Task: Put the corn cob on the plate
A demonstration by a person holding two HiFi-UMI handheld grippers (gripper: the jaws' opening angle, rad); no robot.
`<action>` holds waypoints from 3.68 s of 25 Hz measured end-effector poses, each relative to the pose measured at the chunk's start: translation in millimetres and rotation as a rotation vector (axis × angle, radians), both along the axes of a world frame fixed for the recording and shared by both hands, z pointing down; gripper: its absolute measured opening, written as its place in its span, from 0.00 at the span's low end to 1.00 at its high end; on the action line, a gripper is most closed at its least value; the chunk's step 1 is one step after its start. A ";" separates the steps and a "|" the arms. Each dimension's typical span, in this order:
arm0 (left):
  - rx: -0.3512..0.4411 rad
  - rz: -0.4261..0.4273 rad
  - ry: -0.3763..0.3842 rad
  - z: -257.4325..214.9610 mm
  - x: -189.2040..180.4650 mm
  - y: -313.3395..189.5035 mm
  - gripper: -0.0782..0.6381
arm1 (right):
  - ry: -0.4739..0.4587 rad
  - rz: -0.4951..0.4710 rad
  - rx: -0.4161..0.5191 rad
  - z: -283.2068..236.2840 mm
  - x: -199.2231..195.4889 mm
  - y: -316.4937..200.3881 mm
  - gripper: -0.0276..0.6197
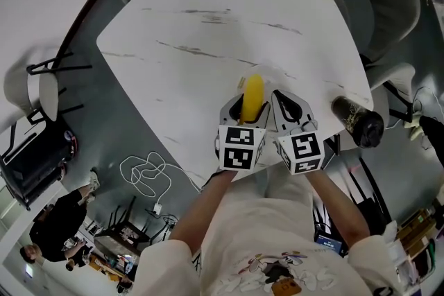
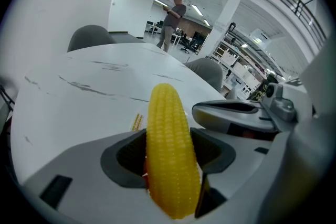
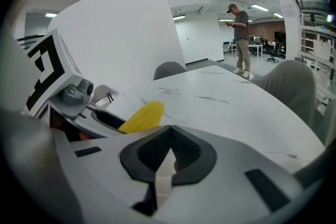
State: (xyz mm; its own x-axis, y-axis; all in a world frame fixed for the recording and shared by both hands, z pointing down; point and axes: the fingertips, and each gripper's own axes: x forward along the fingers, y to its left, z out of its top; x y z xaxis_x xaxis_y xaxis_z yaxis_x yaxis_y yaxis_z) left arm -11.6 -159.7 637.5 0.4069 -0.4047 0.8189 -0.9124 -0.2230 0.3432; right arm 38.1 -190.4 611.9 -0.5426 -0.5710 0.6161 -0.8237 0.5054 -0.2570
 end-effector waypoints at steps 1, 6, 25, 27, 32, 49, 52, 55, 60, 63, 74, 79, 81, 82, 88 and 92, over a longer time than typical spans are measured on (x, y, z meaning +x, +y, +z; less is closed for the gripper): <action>-0.007 -0.005 -0.003 1.2 0.0 -1.2 0.46 | -0.002 0.001 -0.003 0.7 0.0 -0.6 0.05; -0.043 -0.017 -0.034 8.0 -0.5 -10.7 0.46 | -0.005 0.002 -0.014 6.7 1.8 -4.1 0.05; -0.107 -0.013 -0.118 25.6 4.6 -22.7 0.46 | 0.001 0.009 -0.039 19.4 11.1 -12.1 0.05; -0.108 -0.014 -0.122 25.7 4.5 -23.2 0.46 | 0.005 0.009 -0.042 21.1 12.3 -11.8 0.05; -0.102 -0.015 -0.123 27.0 3.8 -22.5 0.46 | 0.016 0.011 -0.048 26.6 15.2 -9.9 0.05; -0.030 -0.031 -0.085 -2.7 1.2 -13.7 0.46 | 0.025 0.014 -0.026 15.2 19.1 2.3 0.05; -0.008 -0.030 -0.086 -12.3 -1.0 -14.1 0.46 | 0.034 0.021 -0.005 8.8 21.2 3.6 0.05; 0.009 -0.034 -0.062 -22.5 -0.8 -13.0 0.46 | 0.034 0.033 0.003 1.1 25.1 4.5 0.05; 0.052 -0.050 -0.037 -44.4 -2.2 -7.5 0.46 | 0.023 0.026 0.003 -12.9 24.0 12.5 0.05; 0.078 -0.038 -0.040 -60.1 -2.1 -0.9 0.45 | 0.024 0.028 0.005 -22.4 22.7 20.3 0.05; 0.187 -0.111 -0.083 -118.3 -20.3 16.7 0.13 | -0.001 0.029 0.040 -71.6 11.4 24.4 0.05; 0.205 -0.116 -0.071 -138.5 -21.2 32.0 0.12 | -0.007 0.002 0.056 -95.4 7.9 34.7 0.05; 0.223 -0.120 -0.066 -149.2 -23.5 34.5 0.12 | -0.017 -0.010 0.070 -107.0 7.1 34.9 0.05; 0.233 -0.119 -0.066 -154.5 -25.4 36.2 0.12 | -0.024 -0.021 0.079 -113.2 5.6 35.6 0.05; 0.269 -0.102 -0.065 -187.3 -28.0 54.3 0.12 | -0.045 -0.096 0.116 -146.3 1.0 43.6 0.05; 0.318 -0.077 -0.073 -212.8 -25.3 62.3 0.12 | -0.055 -0.129 0.149 -166.1 -2.4 45.8 0.05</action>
